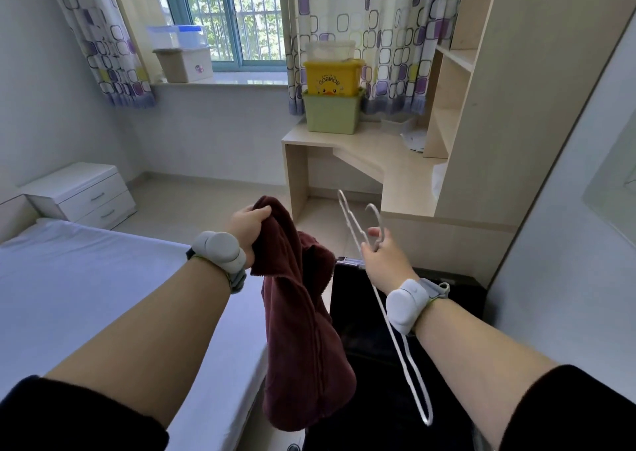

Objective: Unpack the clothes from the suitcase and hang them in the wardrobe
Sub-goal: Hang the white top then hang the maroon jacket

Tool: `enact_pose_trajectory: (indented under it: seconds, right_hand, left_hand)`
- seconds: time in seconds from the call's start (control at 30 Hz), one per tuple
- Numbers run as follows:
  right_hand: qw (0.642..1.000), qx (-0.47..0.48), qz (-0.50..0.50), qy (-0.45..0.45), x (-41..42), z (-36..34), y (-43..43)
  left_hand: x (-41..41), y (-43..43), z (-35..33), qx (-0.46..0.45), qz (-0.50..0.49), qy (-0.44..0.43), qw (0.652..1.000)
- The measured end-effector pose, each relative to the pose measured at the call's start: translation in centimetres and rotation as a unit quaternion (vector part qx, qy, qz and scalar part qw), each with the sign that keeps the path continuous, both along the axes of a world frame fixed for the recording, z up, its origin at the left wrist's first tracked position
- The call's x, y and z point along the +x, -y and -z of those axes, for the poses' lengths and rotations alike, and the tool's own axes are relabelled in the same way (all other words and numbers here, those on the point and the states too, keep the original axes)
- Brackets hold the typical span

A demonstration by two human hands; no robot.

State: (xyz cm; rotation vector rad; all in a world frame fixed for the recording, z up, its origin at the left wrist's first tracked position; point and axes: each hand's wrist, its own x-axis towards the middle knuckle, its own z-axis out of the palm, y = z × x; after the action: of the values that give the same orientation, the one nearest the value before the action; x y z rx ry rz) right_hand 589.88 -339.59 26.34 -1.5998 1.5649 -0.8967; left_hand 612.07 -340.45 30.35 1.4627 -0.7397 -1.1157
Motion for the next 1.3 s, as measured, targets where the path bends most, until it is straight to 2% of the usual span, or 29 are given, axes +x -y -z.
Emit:
enact_pose_trajectory:
  seconds: [0.13,0.2,0.43,0.7,1.03,1.17,1.3]
  right_hand:
    - [0.998,-0.047,-0.018,-0.04,-0.4,-1.6,0.5]
    - [0.998,-0.047,-0.024,-0.027,-1.0,-2.3,0.5]
    - [0.996,-0.036,-0.011,-0.076,-3.3,-2.7,0.9]
    - [0.984,-0.053,-0.086,-0.15,-2.0,-3.3,0.9]
    - [0.98,-0.04,-0.106,-0.161,1.9,-1.5,0.8]
    - [0.983,-0.018,-0.117,-0.14,0.9,-2.7,0.8]
    - [0.973,-0.003,-0.152,-0.171,0.6,-3.8,0.8]
  left_hand:
    - [0.4,0.1,1.2,0.019,0.01,0.037,0.999]
    - [1.0,0.4,1.7,0.022,0.003,0.06,0.998]
    - [4.1,1.4,2.8,0.032,-0.021,0.11,0.993]
    - [4.3,1.2,2.9,0.05,0.004,0.21,0.976]
    - [3.8,0.4,3.4,0.067,0.118,0.178,0.975]
    - [5.0,-0.2,2.9,0.065,0.087,0.212,0.971]
    - [5.4,-0.8,3.7,0.076,0.068,0.212,0.972]
